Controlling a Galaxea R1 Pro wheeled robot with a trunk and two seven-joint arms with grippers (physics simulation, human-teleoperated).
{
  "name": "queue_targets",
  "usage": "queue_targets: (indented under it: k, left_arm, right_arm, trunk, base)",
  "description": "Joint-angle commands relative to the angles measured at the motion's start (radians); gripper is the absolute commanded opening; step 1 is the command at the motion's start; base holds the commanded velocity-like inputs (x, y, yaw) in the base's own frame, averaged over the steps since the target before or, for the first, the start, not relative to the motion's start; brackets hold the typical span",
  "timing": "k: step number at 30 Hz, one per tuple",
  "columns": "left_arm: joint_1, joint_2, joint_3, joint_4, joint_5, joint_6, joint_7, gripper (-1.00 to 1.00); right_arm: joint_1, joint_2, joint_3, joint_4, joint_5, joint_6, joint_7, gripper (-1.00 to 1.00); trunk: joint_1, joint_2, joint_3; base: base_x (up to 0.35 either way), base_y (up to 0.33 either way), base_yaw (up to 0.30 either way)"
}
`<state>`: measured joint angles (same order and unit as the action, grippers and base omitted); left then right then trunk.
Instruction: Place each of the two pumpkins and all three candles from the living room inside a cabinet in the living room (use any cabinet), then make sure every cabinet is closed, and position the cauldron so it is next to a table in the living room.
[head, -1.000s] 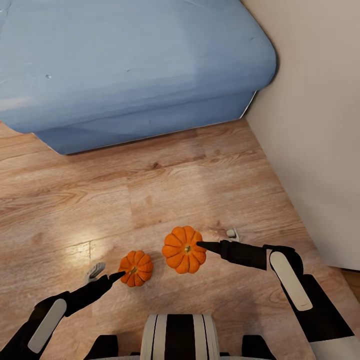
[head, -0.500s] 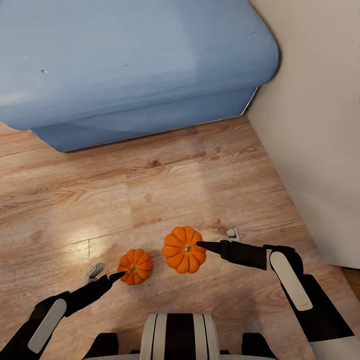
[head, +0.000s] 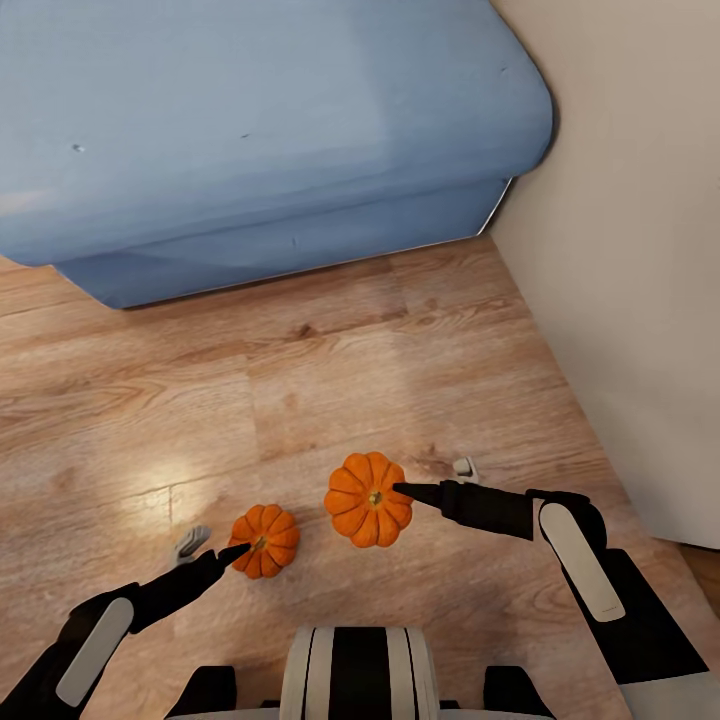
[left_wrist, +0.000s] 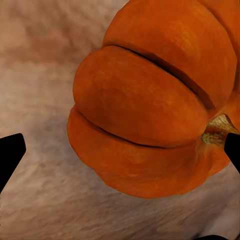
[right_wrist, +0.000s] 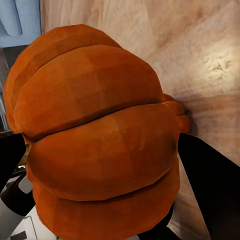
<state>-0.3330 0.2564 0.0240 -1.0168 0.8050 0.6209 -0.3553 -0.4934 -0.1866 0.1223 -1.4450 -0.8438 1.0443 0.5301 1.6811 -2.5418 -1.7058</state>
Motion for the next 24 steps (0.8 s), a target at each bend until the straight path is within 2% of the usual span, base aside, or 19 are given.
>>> queue_targets:
  k: [1,13,16,19,24]
  left_arm:
    - [-0.001,0.000,0.002,0.000,0.005,0.008,-0.001,1.00]
    - [-0.001,0.000,0.002,0.000,0.008,0.008,0.002,1.00]
    - [-0.001,-0.001,0.002,0.000,0.008,0.008,0.002,1.00]
    - [-0.001,0.000,0.002,0.000,0.009,0.008,0.002,1.00]
    - [0.000,0.000,0.002,0.000,0.010,0.008,0.002,1.00]
  right_arm:
    - [-0.001,0.000,0.001,0.000,0.005,0.002,0.008,-1.00]
    - [-0.001,0.000,0.000,0.001,0.006,0.002,0.008,-1.00]
    - [-0.001,0.000,0.000,0.000,0.006,0.002,0.008,-1.00]
    - [-0.001,0.000,0.000,0.000,0.006,0.002,0.008,-1.00]
    - [-0.001,0.000,0.000,0.000,0.006,0.002,0.008,-1.00]
  trunk:
    - [0.000,0.000,0.000]
    - [0.000,0.000,0.000]
    - [0.001,-0.001,-0.012]
    - [0.001,-0.001,-0.012]
    - [0.003,-0.002,-0.031]
  base:
    - [0.007,-0.002,0.000]
    - [0.045,-0.029,0.000]
    - [0.002,-0.001,0.000]
    - [0.000,0.000,0.000]
    - [0.000,0.000,0.000]
